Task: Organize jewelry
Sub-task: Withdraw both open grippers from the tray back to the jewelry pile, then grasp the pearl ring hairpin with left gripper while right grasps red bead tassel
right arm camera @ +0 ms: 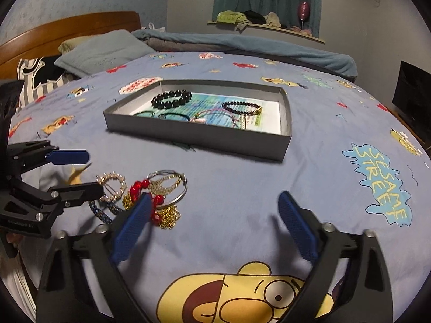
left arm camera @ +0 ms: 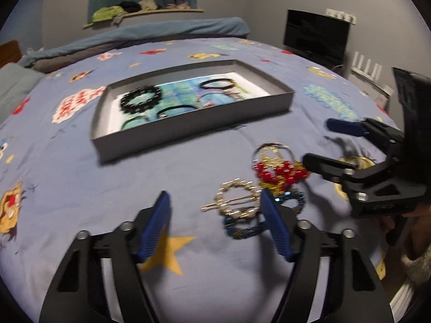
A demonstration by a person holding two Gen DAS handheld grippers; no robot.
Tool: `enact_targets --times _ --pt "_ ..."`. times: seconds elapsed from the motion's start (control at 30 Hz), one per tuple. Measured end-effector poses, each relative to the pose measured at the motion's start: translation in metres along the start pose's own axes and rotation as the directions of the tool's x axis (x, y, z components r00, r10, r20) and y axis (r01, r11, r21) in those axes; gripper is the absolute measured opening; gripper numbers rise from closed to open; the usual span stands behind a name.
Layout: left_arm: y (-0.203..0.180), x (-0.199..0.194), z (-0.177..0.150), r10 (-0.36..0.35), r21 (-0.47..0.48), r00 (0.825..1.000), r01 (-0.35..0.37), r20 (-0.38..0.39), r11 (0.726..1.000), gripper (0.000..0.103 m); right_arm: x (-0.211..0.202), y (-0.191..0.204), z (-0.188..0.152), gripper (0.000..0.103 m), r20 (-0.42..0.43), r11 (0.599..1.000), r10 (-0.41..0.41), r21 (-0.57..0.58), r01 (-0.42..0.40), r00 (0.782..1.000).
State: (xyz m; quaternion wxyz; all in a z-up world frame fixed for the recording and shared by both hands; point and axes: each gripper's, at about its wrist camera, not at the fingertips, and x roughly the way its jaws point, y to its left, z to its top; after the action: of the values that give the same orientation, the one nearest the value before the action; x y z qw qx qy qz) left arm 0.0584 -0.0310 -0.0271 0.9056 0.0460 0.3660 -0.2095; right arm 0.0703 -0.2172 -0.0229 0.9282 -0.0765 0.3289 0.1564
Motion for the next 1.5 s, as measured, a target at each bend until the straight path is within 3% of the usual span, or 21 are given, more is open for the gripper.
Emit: enact_targets --times 0.07,0.27,0.37,0.47,0.57,0.73,0.9,1.03,1.2,1.37,1.5 --pt "-0.005 0.001 0.0 0.003 0.018 1.0 -0.003 0.005 1.0 0.064 0.002 -0.001 0.0 0.074 -0.009 1.0 0.002 -0.002 -0.002 1.0" --pt "-0.009 0.002 0.002 -0.032 0.026 0.999 0.031 0.014 0.999 0.064 0.006 -0.003 0.0 0.058 -0.026 0.999 0.048 0.016 -0.047 0.999" --pt "-0.012 0.007 0.001 -0.03 0.044 1.0 0.03 0.003 0.999 0.061 0.007 0.001 0.001 0.055 -0.028 0.999 0.053 0.007 -0.053 0.998" --pt "-0.011 0.014 0.0 -0.033 0.048 0.999 0.034 -0.022 0.998 0.05 0.008 0.001 0.002 0.05 -0.029 0.998 0.061 0.011 -0.061 0.998" --pt "-0.009 0.015 -0.001 -0.038 0.049 0.999 0.039 -0.02 0.998 0.05 0.01 0.001 0.003 0.048 -0.032 0.998 0.064 0.015 -0.064 0.997" --pt "-0.004 0.012 0.0 0.016 0.056 1.0 -0.015 -0.007 0.998 0.05 0.009 0.003 0.005 0.046 -0.034 0.996 0.086 0.018 -0.085 0.996" --pt "0.011 0.007 0.004 0.042 0.004 0.999 -0.042 0.013 0.999 0.05 0.001 0.013 0.008 0.046 -0.012 0.993 0.122 0.003 -0.122 0.992" --pt "0.017 0.006 0.004 0.043 -0.013 0.999 -0.043 0.01 0.999 0.05 0.003 0.024 0.008 0.038 -0.025 0.989 0.143 -0.02 -0.144 0.989" --pt "0.018 0.006 0.003 0.044 -0.006 0.999 -0.044 0.008 0.999 0.05 0.011 0.034 0.007 0.034 -0.052 0.988 0.149 -0.039 -0.151 0.987" --pt "0.019 0.005 0.002 0.051 -0.005 0.999 -0.051 0.006 0.999 0.05 0.017 0.04 0.005 0.016 -0.077 0.988 0.138 -0.058 -0.142 0.988" --pt "0.02 0.004 0.002 0.053 -0.008 0.999 -0.053 0.01 0.999 0.05 0.017 0.037 0.006 0.015 -0.087 0.987 0.155 -0.025 -0.158 0.984"
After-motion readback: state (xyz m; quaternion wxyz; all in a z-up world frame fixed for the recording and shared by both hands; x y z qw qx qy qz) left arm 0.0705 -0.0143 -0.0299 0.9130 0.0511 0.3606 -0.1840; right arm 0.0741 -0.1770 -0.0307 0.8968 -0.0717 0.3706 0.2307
